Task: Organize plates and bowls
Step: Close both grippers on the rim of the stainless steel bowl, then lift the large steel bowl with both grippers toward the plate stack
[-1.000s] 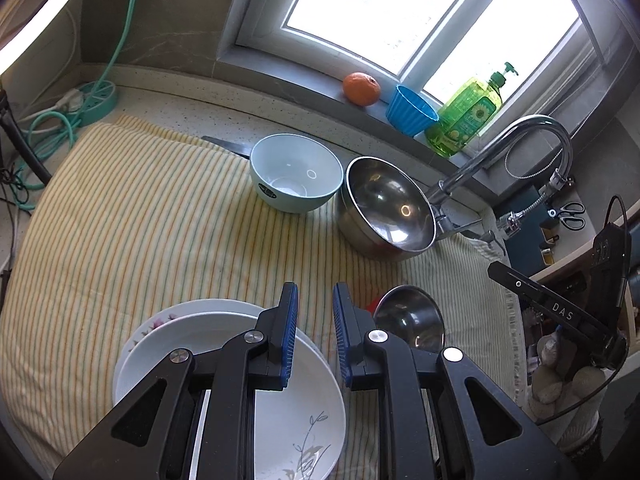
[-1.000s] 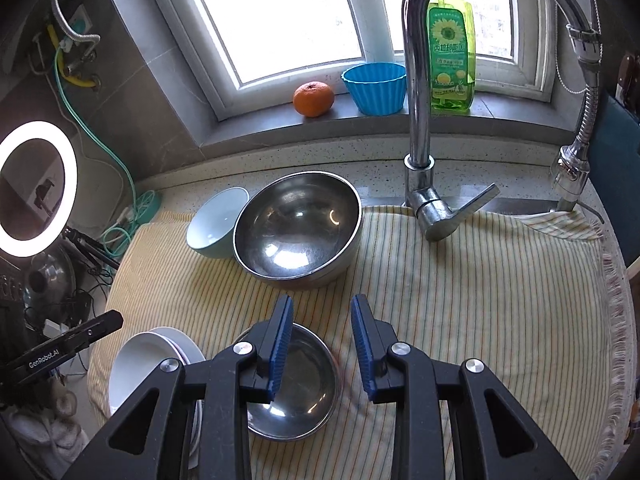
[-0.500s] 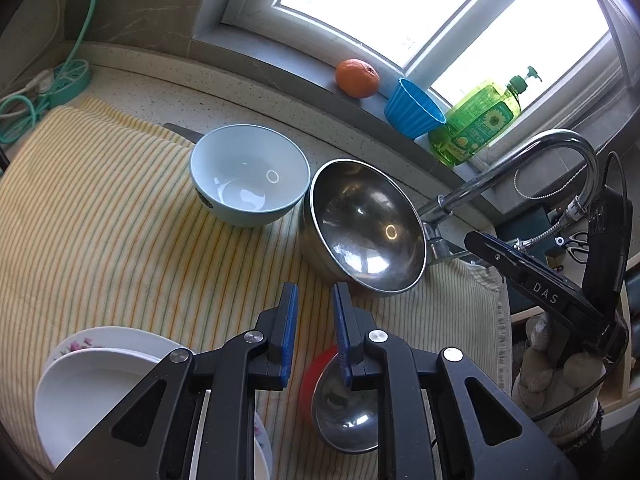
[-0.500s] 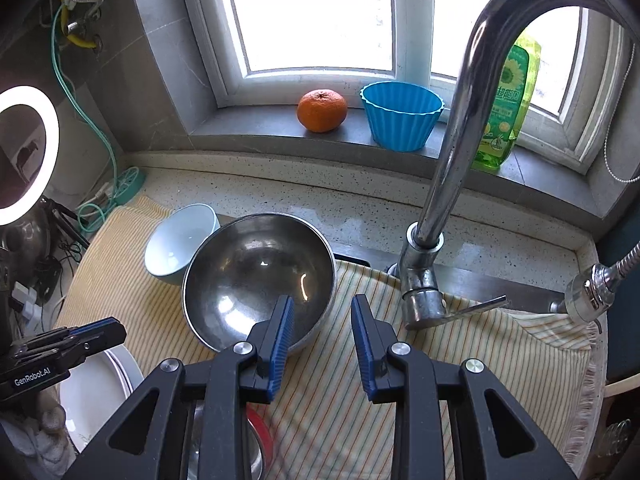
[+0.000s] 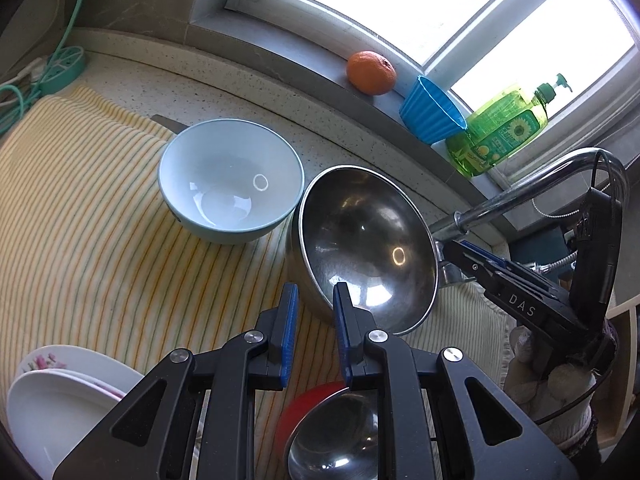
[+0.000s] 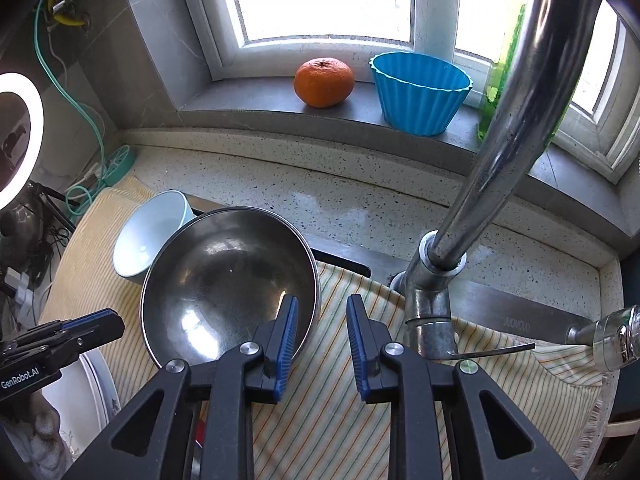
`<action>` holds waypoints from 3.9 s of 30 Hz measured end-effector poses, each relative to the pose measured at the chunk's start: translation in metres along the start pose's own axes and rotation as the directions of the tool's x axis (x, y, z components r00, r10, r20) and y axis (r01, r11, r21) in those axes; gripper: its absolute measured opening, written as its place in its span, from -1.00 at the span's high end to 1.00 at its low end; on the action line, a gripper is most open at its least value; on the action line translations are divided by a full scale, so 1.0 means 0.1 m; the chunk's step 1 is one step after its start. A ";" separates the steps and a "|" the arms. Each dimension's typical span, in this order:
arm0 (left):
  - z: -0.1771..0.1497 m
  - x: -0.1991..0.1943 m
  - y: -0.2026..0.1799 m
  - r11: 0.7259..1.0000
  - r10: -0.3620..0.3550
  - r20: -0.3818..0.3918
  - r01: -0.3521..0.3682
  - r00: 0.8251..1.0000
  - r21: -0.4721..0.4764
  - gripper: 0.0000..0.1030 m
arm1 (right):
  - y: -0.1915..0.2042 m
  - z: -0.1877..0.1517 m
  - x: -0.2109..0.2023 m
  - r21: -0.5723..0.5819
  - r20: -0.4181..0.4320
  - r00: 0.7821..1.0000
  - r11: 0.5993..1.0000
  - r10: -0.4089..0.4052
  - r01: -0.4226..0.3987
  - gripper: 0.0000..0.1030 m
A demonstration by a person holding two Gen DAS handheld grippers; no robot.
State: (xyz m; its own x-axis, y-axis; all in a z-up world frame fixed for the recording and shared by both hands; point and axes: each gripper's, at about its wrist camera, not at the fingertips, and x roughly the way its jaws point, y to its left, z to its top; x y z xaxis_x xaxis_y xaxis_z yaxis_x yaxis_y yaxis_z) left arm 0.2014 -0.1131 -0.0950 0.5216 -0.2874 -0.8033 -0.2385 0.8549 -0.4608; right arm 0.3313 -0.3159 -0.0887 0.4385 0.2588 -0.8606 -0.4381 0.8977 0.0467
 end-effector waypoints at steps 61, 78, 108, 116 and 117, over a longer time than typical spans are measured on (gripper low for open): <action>0.07 0.27 -0.08 0.997 0.032 -0.026 -0.030 0.999 0.069 0.74 | 0.00 0.06 0.27 0.010 -0.081 0.996 1.000 -0.022 0.023 0.92; 0.05 -0.07 -0.02 0.995 -0.002 0.013 0.001 1.000 0.096 0.74 | 0.21 0.05 -0.03 0.032 -0.028 0.999 0.999 -0.031 0.032 0.92; -0.15 -0.80 0.46 0.990 -0.034 0.041 0.028 0.999 0.136 0.74 | 1.08 -0.16 -0.52 0.041 0.035 0.998 0.998 -0.044 0.042 0.91; -0.25 -0.99 0.60 0.989 -0.034 0.039 0.028 0.999 0.142 0.74 | 1.34 -0.29 -0.63 0.043 0.037 0.999 0.998 -0.039 0.037 0.91; -0.25 -0.99 0.60 0.990 -0.033 0.039 0.027 0.999 0.142 0.74 | 1.37 -0.31 -0.64 0.044 0.037 0.999 0.998 -0.037 0.036 0.90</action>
State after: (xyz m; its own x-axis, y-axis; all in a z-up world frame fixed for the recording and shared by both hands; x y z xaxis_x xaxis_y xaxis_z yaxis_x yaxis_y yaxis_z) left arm 0.1148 -0.0440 -0.0523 0.5611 -0.2981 -0.7722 -0.1059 0.8994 -0.4241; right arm 0.2188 -0.2206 -0.0426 0.4832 0.2380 -0.8425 -0.3871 0.9212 0.0382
